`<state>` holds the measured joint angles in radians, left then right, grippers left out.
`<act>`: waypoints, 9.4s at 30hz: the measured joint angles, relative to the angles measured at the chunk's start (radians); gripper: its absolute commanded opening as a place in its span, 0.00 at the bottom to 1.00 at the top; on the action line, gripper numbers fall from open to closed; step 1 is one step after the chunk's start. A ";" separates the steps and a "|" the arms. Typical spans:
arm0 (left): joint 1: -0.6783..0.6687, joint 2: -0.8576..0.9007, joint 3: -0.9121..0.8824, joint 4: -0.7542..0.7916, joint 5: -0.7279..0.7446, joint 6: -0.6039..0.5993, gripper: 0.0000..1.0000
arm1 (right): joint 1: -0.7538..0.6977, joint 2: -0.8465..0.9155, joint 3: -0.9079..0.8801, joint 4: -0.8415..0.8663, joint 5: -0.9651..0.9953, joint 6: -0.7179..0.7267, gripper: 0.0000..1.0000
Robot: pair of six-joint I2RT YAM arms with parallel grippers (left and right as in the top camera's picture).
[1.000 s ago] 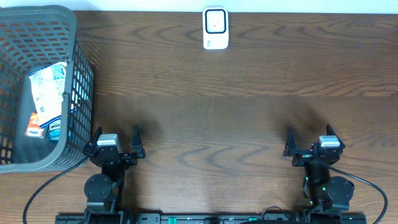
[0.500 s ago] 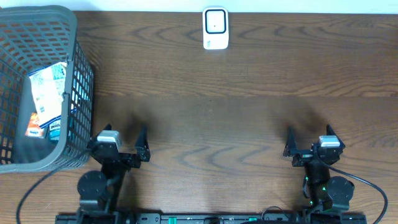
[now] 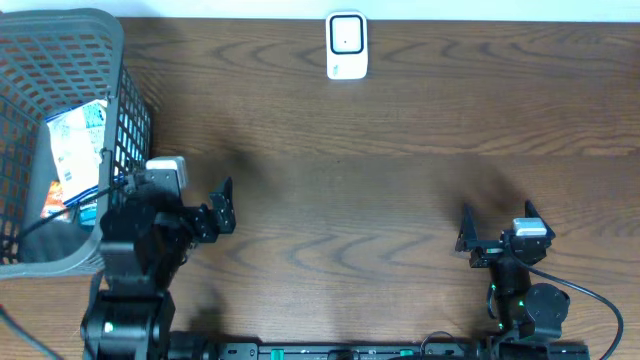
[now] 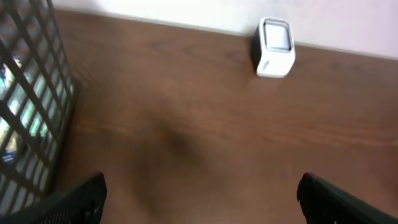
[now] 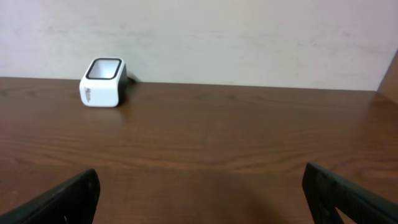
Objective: Scan the item barcode
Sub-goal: 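Move the left gripper over the grey basket and lower inside, then grasp the white snack bag in the basket with the left gripper, then lift the snack bag out and place it on the table center, then return the left gripper into the basket toward the teal mouthwash bottle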
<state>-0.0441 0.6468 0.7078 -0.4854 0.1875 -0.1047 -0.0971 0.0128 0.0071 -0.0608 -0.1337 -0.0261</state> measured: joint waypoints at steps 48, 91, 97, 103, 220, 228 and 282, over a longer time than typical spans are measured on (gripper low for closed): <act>0.131 0.212 0.530 -0.326 -0.380 -0.182 0.98 | 0.000 0.000 0.000 0.000 0.000 0.000 0.99; 0.533 0.446 0.684 -0.231 -0.320 -0.282 0.98 | 0.000 0.000 0.000 0.000 0.000 0.000 0.99; 0.562 0.632 0.684 -0.239 -0.320 -0.304 0.98 | 0.000 0.000 0.000 0.000 0.000 0.000 0.99; 0.609 0.742 0.684 -0.248 -0.301 -0.453 0.98 | 0.000 0.000 0.000 0.000 0.000 0.000 0.99; 0.183 0.254 0.607 -0.169 0.604 0.009 0.07 | 0.000 0.000 0.000 0.000 0.000 0.000 0.99; -0.055 0.454 0.518 -0.171 0.534 0.083 0.07 | 0.000 0.000 0.000 0.000 0.000 0.000 0.99; -0.148 0.478 0.516 0.268 -0.756 0.156 0.98 | 0.000 0.000 0.000 0.000 0.000 0.000 0.99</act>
<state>-0.1921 1.1252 1.2236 -0.2173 -0.5686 0.0513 -0.0971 0.0132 0.0071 -0.0612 -0.1337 -0.0261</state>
